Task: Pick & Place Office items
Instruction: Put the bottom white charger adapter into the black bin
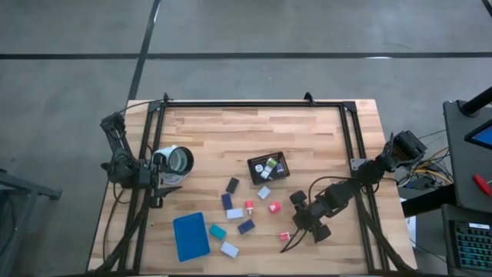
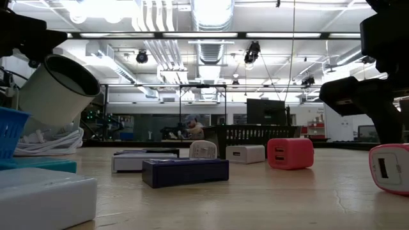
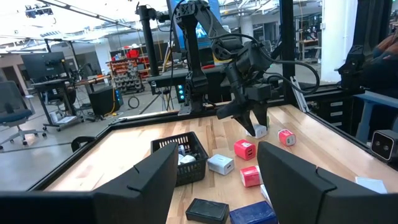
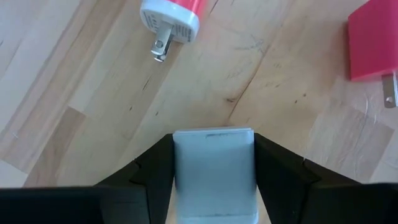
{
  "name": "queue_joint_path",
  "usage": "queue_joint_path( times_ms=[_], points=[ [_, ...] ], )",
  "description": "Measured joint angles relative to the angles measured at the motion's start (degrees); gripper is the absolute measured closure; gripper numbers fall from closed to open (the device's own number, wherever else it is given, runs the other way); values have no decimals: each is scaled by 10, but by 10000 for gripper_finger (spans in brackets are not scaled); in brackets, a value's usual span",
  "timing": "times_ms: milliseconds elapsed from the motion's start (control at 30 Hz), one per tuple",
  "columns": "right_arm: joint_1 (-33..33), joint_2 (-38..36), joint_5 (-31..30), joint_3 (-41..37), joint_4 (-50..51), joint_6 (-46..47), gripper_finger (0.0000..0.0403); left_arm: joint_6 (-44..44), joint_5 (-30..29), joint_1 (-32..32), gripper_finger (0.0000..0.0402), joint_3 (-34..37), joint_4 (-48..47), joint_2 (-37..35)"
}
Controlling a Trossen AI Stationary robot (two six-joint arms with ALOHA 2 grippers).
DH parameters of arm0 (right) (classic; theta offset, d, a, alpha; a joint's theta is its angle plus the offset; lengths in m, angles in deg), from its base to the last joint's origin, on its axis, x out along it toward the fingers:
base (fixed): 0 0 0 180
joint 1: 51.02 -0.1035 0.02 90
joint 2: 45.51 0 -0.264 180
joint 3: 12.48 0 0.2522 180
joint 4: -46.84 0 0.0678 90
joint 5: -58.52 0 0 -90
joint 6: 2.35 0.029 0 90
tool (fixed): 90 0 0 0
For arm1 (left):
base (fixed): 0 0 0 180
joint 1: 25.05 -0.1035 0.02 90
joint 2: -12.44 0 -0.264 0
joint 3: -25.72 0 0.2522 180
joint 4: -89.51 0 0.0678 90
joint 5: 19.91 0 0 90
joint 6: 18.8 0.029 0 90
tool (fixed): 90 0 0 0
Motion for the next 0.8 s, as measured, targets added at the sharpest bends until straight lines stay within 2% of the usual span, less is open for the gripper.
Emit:
queue_joint_path(
  times_ms=[467,600,800],
  points=[
    [7,-24,-20,3,4,0,220,0,0,0,177,0,0,0],
    [14,-62,-51,9,11,0,220,2,0,0,177,0,0,0],
    [28,-126,-137,9,14,2,220,2,0,0,177,0,0,0]
  ],
)
